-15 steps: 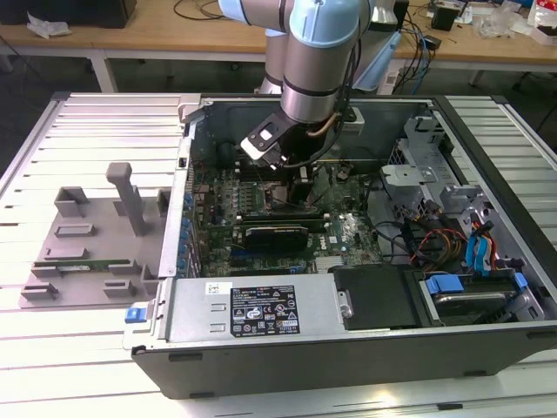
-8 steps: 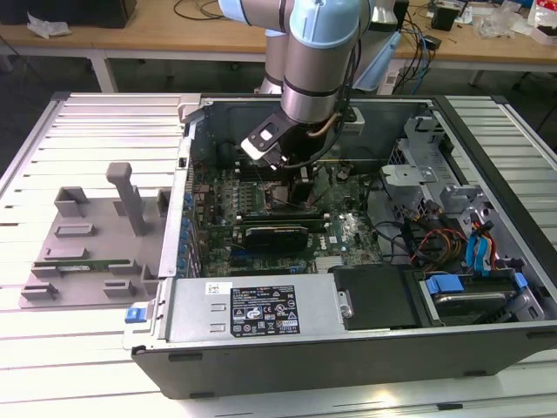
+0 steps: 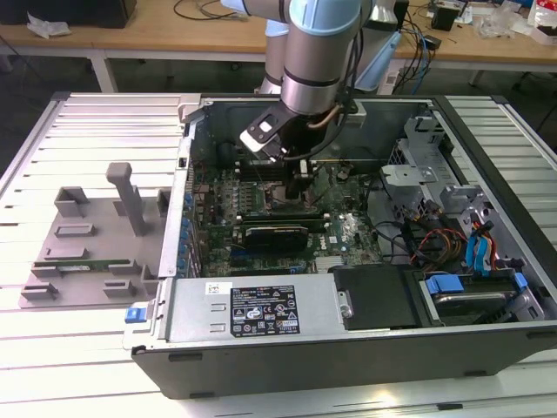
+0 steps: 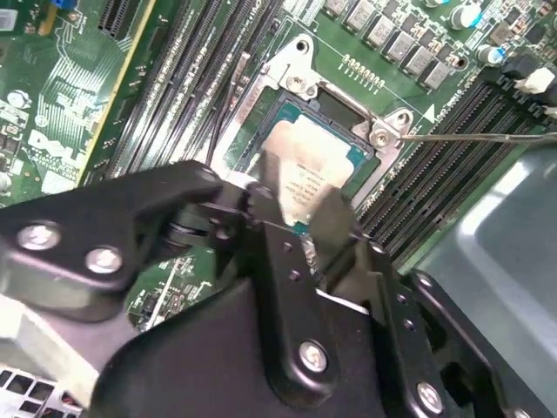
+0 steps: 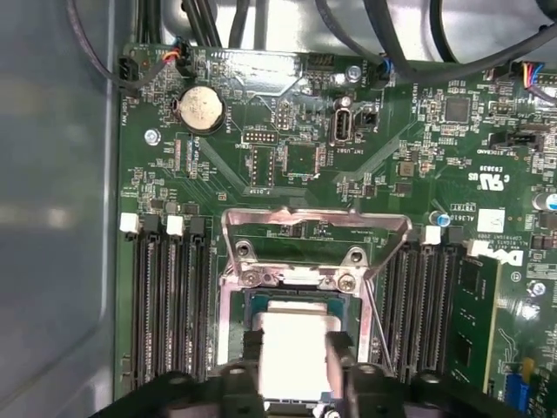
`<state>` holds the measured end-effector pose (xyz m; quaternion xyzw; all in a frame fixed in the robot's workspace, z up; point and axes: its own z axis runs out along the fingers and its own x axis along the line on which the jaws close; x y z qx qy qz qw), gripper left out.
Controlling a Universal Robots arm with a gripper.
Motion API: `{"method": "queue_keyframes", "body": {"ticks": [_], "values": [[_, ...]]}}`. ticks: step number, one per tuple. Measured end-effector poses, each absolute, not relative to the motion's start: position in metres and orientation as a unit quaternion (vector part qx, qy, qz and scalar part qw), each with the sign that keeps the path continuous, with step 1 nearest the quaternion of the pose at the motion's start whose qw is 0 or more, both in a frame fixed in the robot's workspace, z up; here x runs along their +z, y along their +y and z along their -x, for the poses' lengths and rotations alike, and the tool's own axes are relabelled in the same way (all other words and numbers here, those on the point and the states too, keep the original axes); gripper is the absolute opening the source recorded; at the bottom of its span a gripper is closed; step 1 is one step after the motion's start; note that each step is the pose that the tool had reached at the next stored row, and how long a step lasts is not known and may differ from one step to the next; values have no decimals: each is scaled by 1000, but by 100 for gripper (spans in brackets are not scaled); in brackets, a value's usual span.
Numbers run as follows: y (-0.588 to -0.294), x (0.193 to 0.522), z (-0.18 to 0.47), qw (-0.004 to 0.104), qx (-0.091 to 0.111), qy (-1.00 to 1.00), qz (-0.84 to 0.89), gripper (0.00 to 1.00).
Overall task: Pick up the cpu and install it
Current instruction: 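Place the cpu into insertion slot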
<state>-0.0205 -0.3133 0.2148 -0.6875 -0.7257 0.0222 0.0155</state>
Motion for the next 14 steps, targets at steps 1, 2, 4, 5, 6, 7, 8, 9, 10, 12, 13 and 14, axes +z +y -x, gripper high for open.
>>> {"method": "queue_keyframes", "body": {"ticks": [1, 2, 4, 5, 6, 7, 8, 9, 10, 12, 13, 14], "values": [[-313, 217, 21, 15, 22, -726, 688, 35], [-313, 219, 21, 15, 22, -726, 688, 29], [-313, 222, 21, 15, 22, -726, 688, 16], [-313, 223, 21, 15, 22, -726, 688, 16], [-313, 226, 21, 15, 22, -726, 688, 11], [-313, 229, 21, 15, 22, -726, 688, 11], [-313, 232, 21, 15, 22, -726, 688, 11], [-313, 234, 21, 15, 23, -726, 688, 11], [-313, 235, 21, 14, 23, -726, 688, 11], [-313, 238, 21, 14, 23, -726, 688, 11], [-313, 240, 21, 14, 23, -726, 688, 11], [-313, 241, 21, 14, 23, -726, 688, 11]]}}
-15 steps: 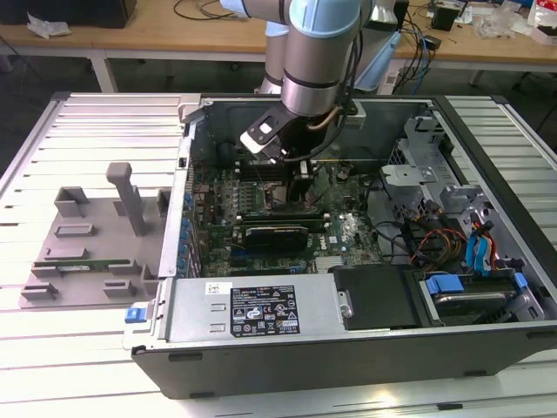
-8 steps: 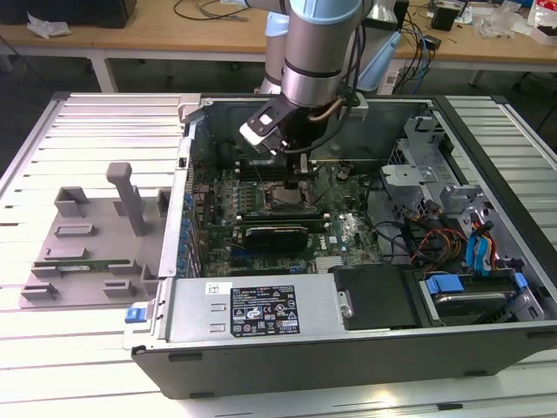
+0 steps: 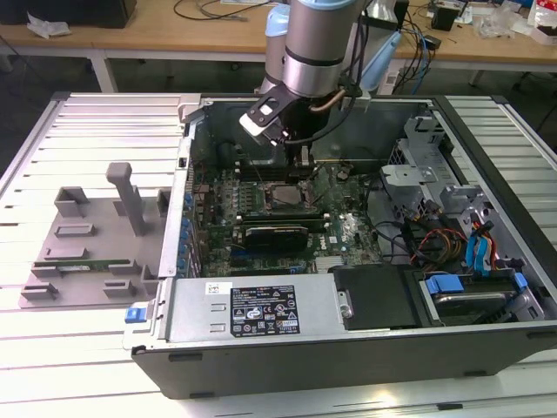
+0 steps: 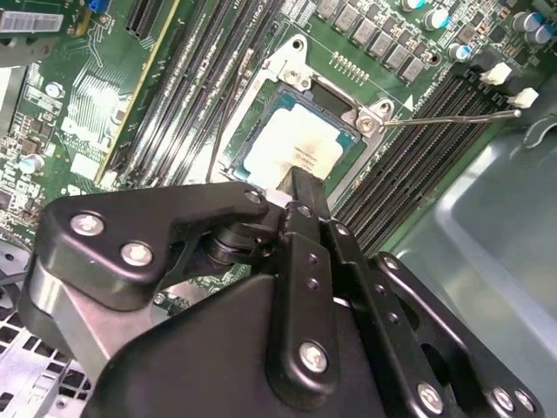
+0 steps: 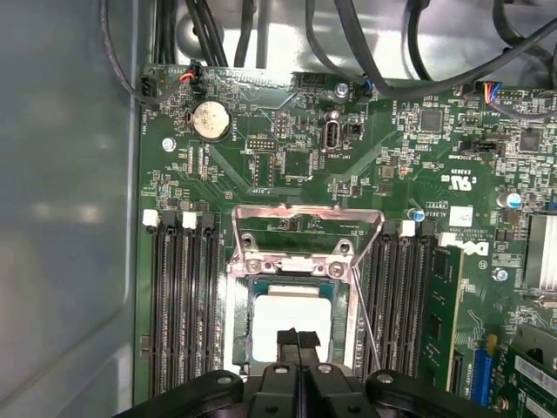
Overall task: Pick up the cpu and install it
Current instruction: 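Place the cpu into insertion slot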
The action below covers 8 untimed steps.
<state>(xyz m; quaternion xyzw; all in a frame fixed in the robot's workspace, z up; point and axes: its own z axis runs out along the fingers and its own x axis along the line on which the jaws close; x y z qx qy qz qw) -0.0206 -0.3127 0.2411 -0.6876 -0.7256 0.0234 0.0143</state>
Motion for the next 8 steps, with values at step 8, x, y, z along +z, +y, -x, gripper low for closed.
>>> {"method": "queue_keyframes", "body": {"ticks": [8], "values": [[-313, 261, 21, 14, 23, -726, 688, 11]]}}
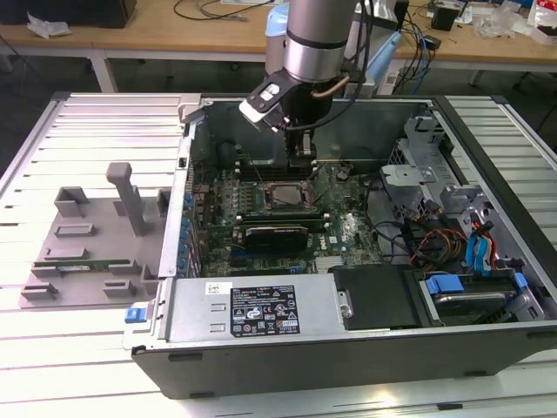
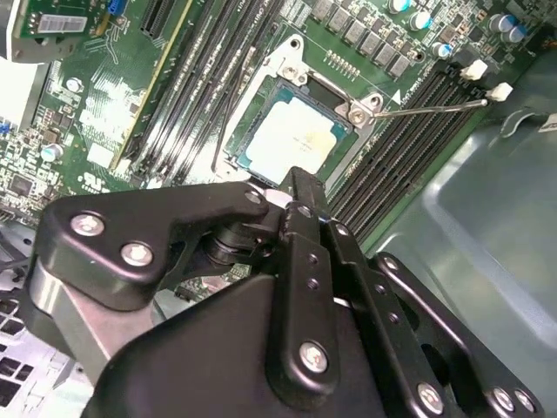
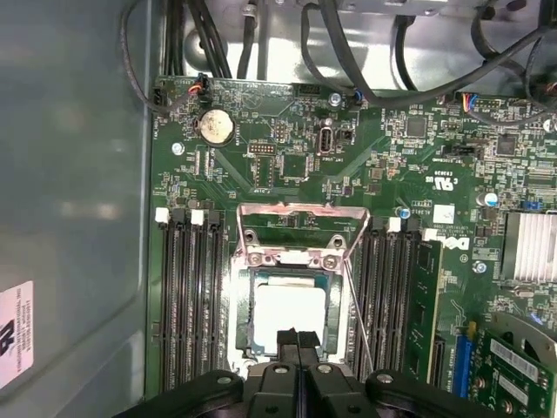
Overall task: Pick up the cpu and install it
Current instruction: 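Place the cpu into insertion slot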
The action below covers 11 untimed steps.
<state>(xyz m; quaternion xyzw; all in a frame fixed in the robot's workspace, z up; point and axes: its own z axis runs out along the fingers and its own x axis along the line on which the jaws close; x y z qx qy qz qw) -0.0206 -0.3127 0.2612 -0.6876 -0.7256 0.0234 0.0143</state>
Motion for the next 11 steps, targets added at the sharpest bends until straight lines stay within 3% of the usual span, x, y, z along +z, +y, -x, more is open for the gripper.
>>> {"method": "queue_keyframes", "body": {"ticks": [11], "values": [[-313, 279, 21, 14, 23, -726, 688, 11]]}}
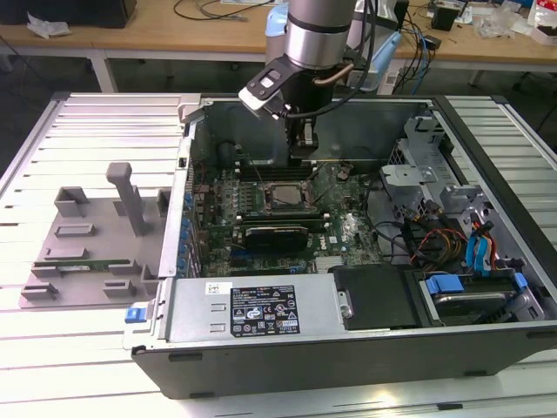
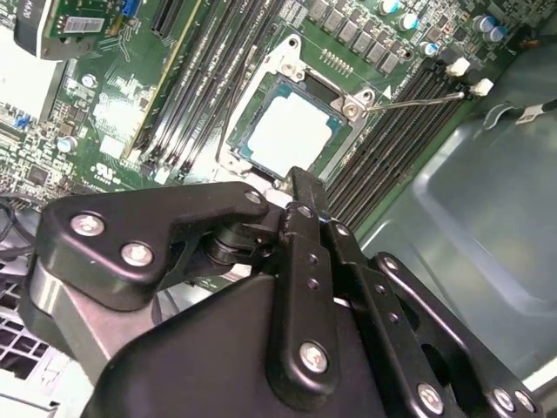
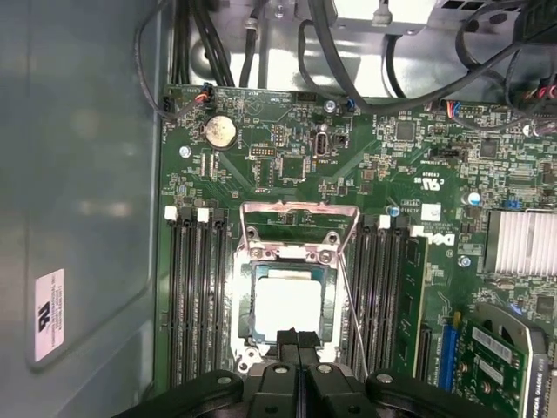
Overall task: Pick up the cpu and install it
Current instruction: 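Place the cpu into insertion slot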
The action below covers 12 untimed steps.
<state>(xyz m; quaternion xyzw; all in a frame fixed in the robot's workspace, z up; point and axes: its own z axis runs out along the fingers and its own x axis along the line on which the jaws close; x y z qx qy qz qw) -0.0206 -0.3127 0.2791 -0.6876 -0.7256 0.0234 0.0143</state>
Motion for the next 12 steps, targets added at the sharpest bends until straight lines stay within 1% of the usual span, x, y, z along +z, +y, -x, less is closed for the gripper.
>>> {"method": "queue_keyframes", "body": {"ticks": [12], "values": [[-313, 300, 21, 14, 23, -726, 688, 11]]}}
